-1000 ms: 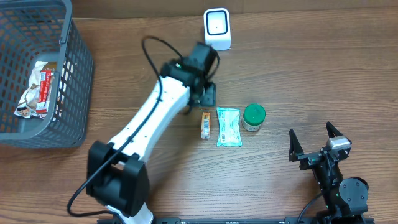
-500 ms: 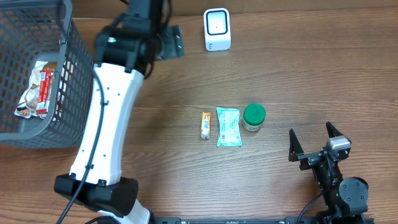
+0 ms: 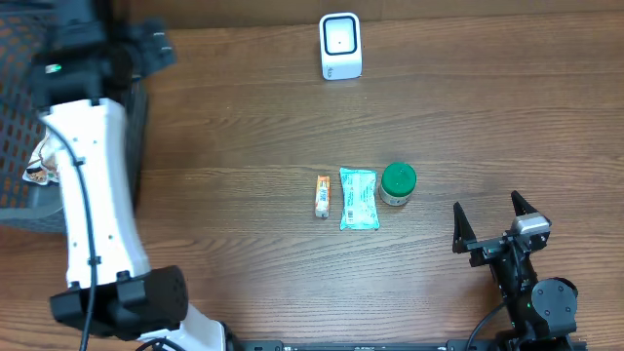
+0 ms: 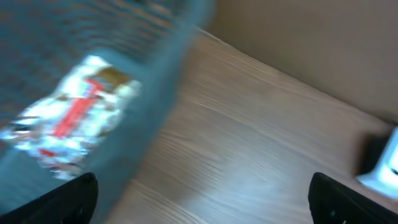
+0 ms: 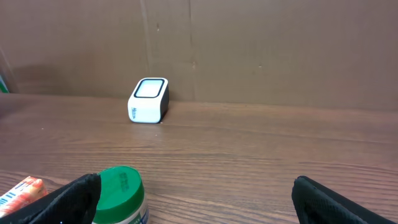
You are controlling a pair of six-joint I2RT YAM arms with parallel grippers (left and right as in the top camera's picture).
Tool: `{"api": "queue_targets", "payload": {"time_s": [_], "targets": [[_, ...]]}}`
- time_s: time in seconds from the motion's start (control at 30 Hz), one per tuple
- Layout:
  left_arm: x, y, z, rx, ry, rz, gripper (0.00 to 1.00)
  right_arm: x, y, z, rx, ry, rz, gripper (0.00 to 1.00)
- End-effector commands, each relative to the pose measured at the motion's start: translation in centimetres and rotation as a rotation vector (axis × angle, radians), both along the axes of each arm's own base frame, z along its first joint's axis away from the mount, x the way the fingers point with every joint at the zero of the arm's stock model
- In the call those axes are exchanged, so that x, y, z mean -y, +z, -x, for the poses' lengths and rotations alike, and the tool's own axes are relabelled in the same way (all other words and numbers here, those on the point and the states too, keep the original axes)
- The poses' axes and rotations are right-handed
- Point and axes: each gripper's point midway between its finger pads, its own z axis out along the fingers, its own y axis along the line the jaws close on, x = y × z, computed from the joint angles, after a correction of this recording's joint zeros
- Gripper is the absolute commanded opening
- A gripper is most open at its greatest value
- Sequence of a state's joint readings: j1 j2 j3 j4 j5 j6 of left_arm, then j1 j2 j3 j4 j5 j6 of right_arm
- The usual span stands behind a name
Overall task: Scan the item barcode
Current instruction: 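Move the left gripper back over the wire basket, then grasp the clear snack bag with red stick in the basket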
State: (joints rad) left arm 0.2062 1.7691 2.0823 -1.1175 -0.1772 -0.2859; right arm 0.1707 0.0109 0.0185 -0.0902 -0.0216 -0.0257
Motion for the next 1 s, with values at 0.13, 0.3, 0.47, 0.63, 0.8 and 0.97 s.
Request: {"api": "queue_targets", "payload": {"time_s": [0.13,0.3,0.47,0.63,0.8,0.97], "targets": [[-9.4,3.3,3.2,0.061,0.148,-0.114,1.0,0.1,-0.2,0.0,0.004,-0.007,0.001,1.0],[-13.6,4.8,4.2,0.095,0.189,-0.197,1.0,0.1,-0.2,0.0,0.004,-0.007,0.001,1.0],[-17.0,4.0,4.3,0.069,0.203,-0.253,1.0,0.1,-0.2,0.0,0.004,-0.007,0.001,1.0],[-19.3,-0.7,2.9,-0.045,0.164,-0.252,1.0,0.1,-0.2,0.0,0.004,-0.007,0.001,1.0],[-20.9,-7.5,1.2,-0.187,0.112,-0.217,1.0,0.1,-0.2,0.0,0.004,-0.007,0.001,1.0],[-21.6,-14.2,0.2,-0.327,0.036,-0.188,1.0,0.1,-0.2,0.0,0.004,-0.007,0.001,1.0]]}}
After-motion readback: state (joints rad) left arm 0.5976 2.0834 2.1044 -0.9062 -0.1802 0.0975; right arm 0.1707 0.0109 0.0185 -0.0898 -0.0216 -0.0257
